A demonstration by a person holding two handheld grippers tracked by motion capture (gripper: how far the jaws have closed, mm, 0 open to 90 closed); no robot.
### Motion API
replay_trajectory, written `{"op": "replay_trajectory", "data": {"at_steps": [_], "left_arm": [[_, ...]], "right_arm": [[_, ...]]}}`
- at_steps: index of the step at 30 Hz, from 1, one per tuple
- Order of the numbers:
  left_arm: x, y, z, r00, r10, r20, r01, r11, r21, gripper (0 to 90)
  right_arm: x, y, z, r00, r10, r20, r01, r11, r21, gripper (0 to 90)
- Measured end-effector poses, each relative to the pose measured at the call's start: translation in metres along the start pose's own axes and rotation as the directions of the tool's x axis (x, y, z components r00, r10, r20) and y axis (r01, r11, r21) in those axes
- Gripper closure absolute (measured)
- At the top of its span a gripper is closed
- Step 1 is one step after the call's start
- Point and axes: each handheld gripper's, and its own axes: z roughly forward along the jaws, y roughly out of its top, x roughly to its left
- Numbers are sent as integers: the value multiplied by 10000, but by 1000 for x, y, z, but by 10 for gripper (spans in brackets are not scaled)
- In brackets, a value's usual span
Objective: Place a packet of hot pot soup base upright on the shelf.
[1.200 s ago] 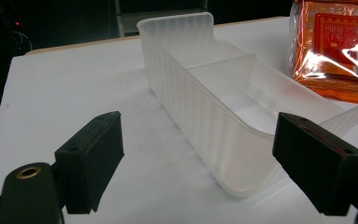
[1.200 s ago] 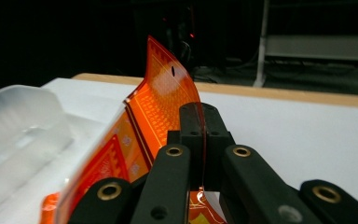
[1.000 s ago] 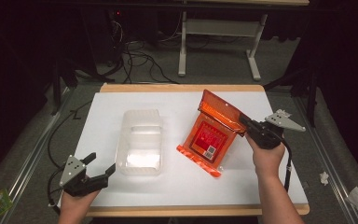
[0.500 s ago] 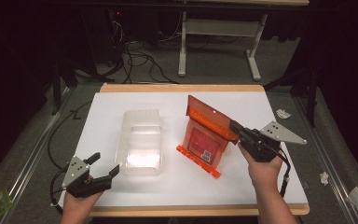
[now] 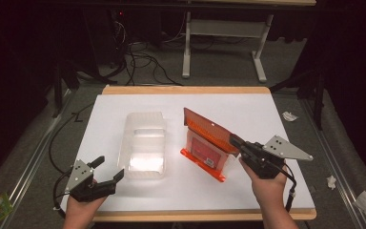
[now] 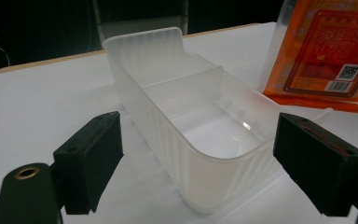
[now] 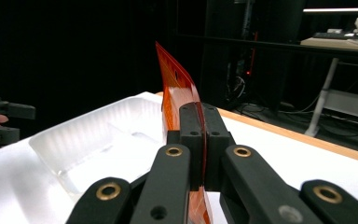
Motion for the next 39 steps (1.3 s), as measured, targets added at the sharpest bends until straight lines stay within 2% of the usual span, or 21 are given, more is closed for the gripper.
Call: {"op": "replay_trajectory", "data": {"at_steps": [14, 16, 17, 18, 19, 21, 23, 24, 25, 26, 27, 29, 30, 31, 32, 33, 34, 35, 37, 38, 39], "left_arm": [[1, -1, 1, 10000, 19, -17, -19, 10000, 50, 164], [1, -2, 1, 10000, 40, -12, -40, 10000, 59, 164], [1, -2, 0, 10000, 50, -6, -50, 10000, 64, 164], [1, -2, 0, 10000, 55, -4, -54, 10000, 66, 164], [1, -2, 0, 10000, 54, 1, -54, 10000, 62, 164], [1, -2, 1, 10000, 62, 19, -62, 10000, 74, 164], [1, -2, 1, 10000, 70, 45, -70, 9999, 86, 164], [1, -2, 2, 10000, 79, 43, -80, 9999, 92, 164], [1, -2, 2, 10000, 79, 40, -80, 9999, 85, 164], [1, -2, 2, 9999, 107, 52, -108, 9999, 107, 164], [0, -2, 3, 9999, 108, 79, -109, 9999, 104, 164], [-1, -2, 4, 9998, 192, 103, -194, 9997, 139, 164], [-2, -2, 4, 9997, 231, 115, -233, 9996, 185, 164], [-3, -2, 4, 9996, 284, 81, -286, 9994, 207, 164], [-3, -2, 4, 9995, 291, 85, -293, 9993, 219, 164], [-3, -2, 3, 9996, 263, 120, -265, 9995, 186, 164], [-3, -2, 3, 9995, 290, 130, -292, 9994, 180, 164], [-3, -1, 4, 9993, 335, 182, -338, 9993, 146, 164], [-2, -1, 5, 9993, 309, 196, -312, 9994, 152, 164], [-2, -1, 7, 9995, 190, 241, -194, 9997, 169, 164], [-2, -1, 8, 9994, 197, 270, -203, 9996, 219, 164]], "right_arm": [[-1, -2, -1, 9999, 113, 41, -113, 9999, -33, 900], [-2, -2, -1, 9999, 141, 69, -141, 9999, -41, 872], [-2, -2, -1, 9998, 221, -12, -221, 9997, -41, 819], [-2, -3, 0, 9995, 299, -39, -299, 9996, 8, 711], [-3, -5, 6, 9975, 608, -368, -600, 9979, 224, 555], [-5, -7, 9, 9956, 759, -546, -738, 9965, 405, 530], [-8, -13, 15, 9933, 934, -681, -889, 9939, 659, 544], [-9, -15, 17, 9917, 991, -815, -931, 9929, 742, 606], [-7, -16, 19, 9960, 714, -545, -667, 9943, 832, 810], [-7, -16, 19, 9960, 714, -545, -667, 9943, 832, 810], [-7, -17, 21, 9979, 453, -454, -408, 9946, 956, 900], [-6, -19, 26, 9996, 37, -282, -2, 9924, 1234, 900], [-9, -21, 29, 9986, -474, 232, 440, 9905, 1304, 900], [-35, -26, 26, 9956, 416, 834, -492, 9946, 912, 900], [-35, -26, 26, 9956, 416, 834, -492, 9946, 912, 900], [-50, -30, 23, 9898, 885, 1121, -977, 9920, 798, 900], [-68, -39, 16, 9777, 1190, 1733, -1337, 9881, 759, 900], [-85, -54, 14, 9640, 1204, 2372, -1539, 9798, 1281, 900], [-98, -65, 16, 9513, 1555, 2660, -2004, 9680, 1511, 900], [-98, -65, 16, 9513, 1555, 2660, -2004, 9680, 1511, 900], [-109, -72, 18, 9338, 1837, 3069, -2388, 9590, 1526, 871]]}}
